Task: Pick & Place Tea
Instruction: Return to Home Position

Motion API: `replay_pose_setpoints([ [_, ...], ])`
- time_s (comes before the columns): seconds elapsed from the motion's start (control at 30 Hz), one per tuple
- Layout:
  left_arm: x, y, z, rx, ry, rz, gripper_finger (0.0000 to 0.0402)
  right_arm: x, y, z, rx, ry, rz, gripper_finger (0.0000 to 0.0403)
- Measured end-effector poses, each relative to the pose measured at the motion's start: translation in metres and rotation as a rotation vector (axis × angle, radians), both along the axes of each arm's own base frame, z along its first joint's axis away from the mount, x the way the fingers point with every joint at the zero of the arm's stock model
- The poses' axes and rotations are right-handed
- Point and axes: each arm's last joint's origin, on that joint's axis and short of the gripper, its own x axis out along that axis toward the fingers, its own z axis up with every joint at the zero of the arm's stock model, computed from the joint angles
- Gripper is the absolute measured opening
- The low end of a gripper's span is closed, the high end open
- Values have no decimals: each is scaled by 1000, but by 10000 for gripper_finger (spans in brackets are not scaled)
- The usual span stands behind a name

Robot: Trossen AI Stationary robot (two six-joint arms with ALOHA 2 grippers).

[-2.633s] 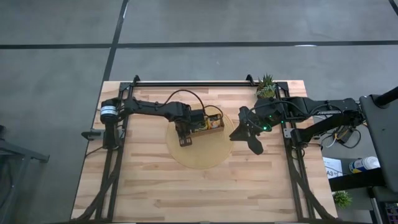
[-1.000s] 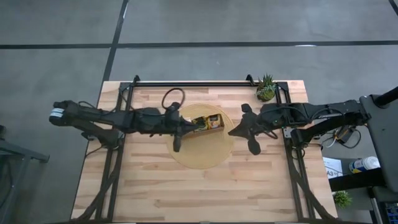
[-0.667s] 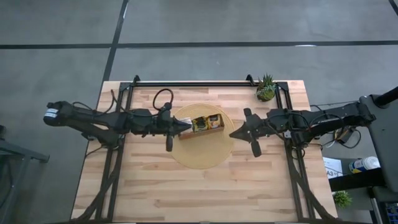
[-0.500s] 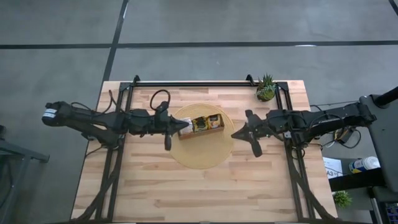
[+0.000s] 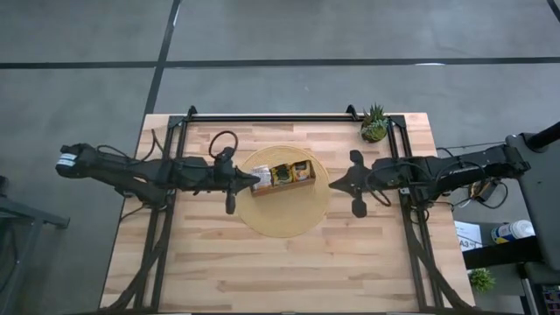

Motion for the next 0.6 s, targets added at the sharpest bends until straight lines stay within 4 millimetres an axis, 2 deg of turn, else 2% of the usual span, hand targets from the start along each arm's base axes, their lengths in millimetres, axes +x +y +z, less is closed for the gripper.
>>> replay_pose_setpoints([
  [0.23, -17, 1, -19, -25, -133, -46, 0, -12, -1, -13, -45, -31, 42, 8],
  [0.37, -30, 1, -33, -16, -152, -96, 0, -21, 0, -22, -30, -100, 116, 8],
  [0.6, -52, 3, -50, -14, -174, -128, 0, -45, -3, -37, 6, -248, 111, 9],
])
